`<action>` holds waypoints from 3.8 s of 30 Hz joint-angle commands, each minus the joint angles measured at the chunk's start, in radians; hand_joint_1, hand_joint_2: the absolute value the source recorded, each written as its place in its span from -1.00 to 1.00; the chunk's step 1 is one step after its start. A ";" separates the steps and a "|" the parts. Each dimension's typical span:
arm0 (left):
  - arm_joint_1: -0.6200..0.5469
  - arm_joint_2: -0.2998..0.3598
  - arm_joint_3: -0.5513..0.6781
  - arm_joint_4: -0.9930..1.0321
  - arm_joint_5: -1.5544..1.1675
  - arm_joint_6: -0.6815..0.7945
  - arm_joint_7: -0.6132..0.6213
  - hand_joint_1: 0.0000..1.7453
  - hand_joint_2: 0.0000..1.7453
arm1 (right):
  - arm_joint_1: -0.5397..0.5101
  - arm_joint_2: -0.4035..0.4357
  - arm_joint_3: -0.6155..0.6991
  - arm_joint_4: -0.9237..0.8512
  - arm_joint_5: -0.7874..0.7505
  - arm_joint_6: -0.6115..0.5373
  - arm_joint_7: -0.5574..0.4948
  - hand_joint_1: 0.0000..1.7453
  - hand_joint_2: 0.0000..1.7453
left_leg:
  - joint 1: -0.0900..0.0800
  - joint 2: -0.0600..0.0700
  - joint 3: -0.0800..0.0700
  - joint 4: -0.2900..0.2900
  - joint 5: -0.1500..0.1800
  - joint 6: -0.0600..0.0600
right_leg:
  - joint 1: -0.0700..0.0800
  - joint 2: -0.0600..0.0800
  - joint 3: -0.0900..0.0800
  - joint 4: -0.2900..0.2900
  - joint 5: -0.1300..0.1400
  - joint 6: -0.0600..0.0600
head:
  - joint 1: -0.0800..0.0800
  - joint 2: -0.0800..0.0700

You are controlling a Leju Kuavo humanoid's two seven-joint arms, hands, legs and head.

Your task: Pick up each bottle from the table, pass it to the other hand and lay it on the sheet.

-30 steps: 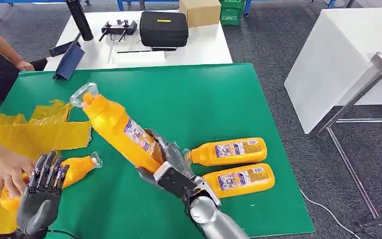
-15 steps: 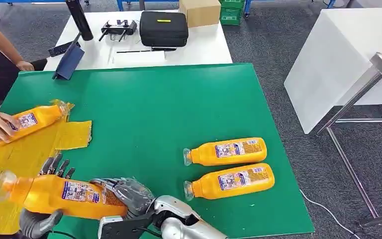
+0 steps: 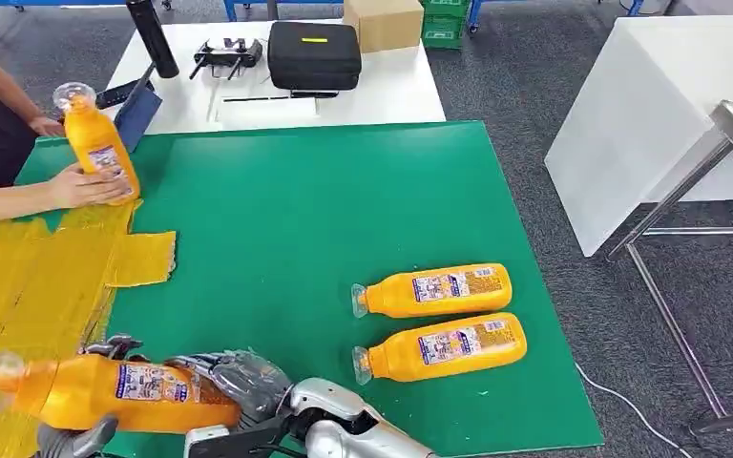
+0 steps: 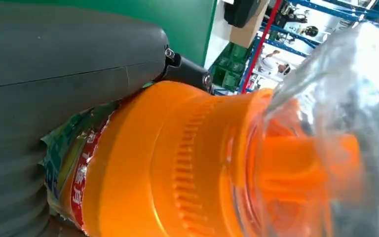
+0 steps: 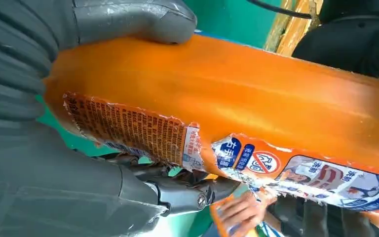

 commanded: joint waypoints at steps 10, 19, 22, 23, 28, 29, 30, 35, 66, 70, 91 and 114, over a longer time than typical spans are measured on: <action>0.002 -0.005 0.011 -0.017 -0.041 0.017 -0.047 1.00 1.00 | 0.001 -0.067 -0.065 -0.043 -0.029 -0.082 0.027 -1.00 1.00 | 0.001 -0.001 0.004 0.001 -0.002 -0.002 | 0.001 -0.002 0.005 0.000 -0.003 0.000 | 0.000 0.000; -0.055 -0.089 0.163 -0.055 -0.303 0.143 -0.121 1.00 1.00 | 0.110 -0.154 -0.222 -0.269 0.014 -0.127 0.079 -1.00 -1.00 | 0.001 -0.003 0.004 0.001 -0.002 -0.001 | 0.001 -0.003 0.006 0.000 -0.002 0.000 | 0.000 0.000; -0.122 -0.158 0.239 -0.114 -0.591 0.428 -0.232 1.00 1.00 | 0.189 -0.259 -0.335 -0.468 0.017 -0.166 0.082 -1.00 -1.00 | 0.000 -0.007 0.001 0.000 0.000 -0.001 | 0.001 -0.007 0.004 -0.001 -0.001 0.000 | 0.000 0.000; -0.127 -0.165 0.256 -0.139 -0.644 0.500 -0.251 1.00 1.00 | 0.215 -0.288 -0.366 -0.526 0.023 -0.161 0.077 -1.00 -1.00 | 0.001 -0.008 0.002 0.001 -0.001 -0.001 | 0.001 -0.008 0.005 -0.001 -0.002 0.000 | 0.000 0.000; -0.115 -0.169 0.275 -0.176 -0.692 0.563 -0.263 1.00 1.00 | 0.256 -0.315 -0.404 -0.593 0.031 -0.130 0.076 -1.00 -1.00 | 0.000 -0.007 0.002 0.001 -0.001 0.000 | 0.000 -0.007 0.005 0.000 -0.002 0.001 | 0.000 0.000; -0.114 -0.170 0.273 -0.173 -0.693 0.563 -0.264 1.00 1.00 | 0.254 -0.309 -0.403 -0.587 0.033 -0.129 0.076 -1.00 -1.00 | -0.001 -0.006 0.001 0.000 0.000 0.001 | 0.000 -0.006 0.003 -0.001 -0.001 0.001 | 0.000 0.000; -0.114 -0.170 0.273 -0.173 -0.693 0.563 -0.264 1.00 1.00 | 0.254 -0.309 -0.403 -0.587 0.033 -0.129 0.076 -1.00 -1.00 | 0.000 -0.005 0.003 0.001 -0.002 0.000 | 0.000 -0.005 0.005 0.000 -0.002 0.001 | 0.000 0.000; -0.112 -0.201 0.297 -0.199 -0.910 0.836 -0.341 1.00 1.00 | 0.261 -0.347 -0.398 -0.613 0.062 -0.148 0.081 -1.00 -1.00 | -0.001 -0.005 0.001 0.000 -0.001 0.000 | -0.002 -0.006 0.003 -0.001 -0.001 0.001 | 0.000 0.000; -0.223 0.029 0.079 0.520 -2.017 1.048 0.214 -1.00 1.00 | 0.338 -0.691 -0.540 -0.652 0.174 -0.032 0.183 -1.00 1.00 | -0.003 -0.006 0.006 0.000 -0.001 0.000 | -0.003 -0.005 0.009 -0.001 -0.002 0.002 | -0.001 0.000; -0.218 0.031 0.078 0.487 -1.951 1.040 0.189 -1.00 1.00 | 0.356 -0.705 -0.552 -0.639 0.197 -0.029 0.195 -1.00 1.00 | -0.003 -0.007 0.007 0.000 -0.001 0.001 | -0.003 -0.006 0.010 -0.001 -0.002 0.002 | -0.001 0.000; -0.148 -0.043 0.152 0.289 -1.616 1.009 -0.008 -1.00 1.00 | 0.470 -0.797 -0.611 -0.684 0.304 -0.007 0.269 -1.00 1.00 | -0.004 -0.007 0.010 0.002 -0.003 0.003 | -0.004 -0.007 0.014 0.000 -0.004 0.004 | -0.001 0.000; -0.237 -0.004 -0.023 0.304 -1.486 0.999 0.001 -1.00 1.00 | 0.298 -0.964 -0.382 -0.480 0.395 0.314 0.389 1.00 1.00 | -0.004 -0.010 0.008 0.001 -0.001 0.004 | -0.004 -0.010 0.011 -0.002 -0.003 0.005 | -0.001 0.000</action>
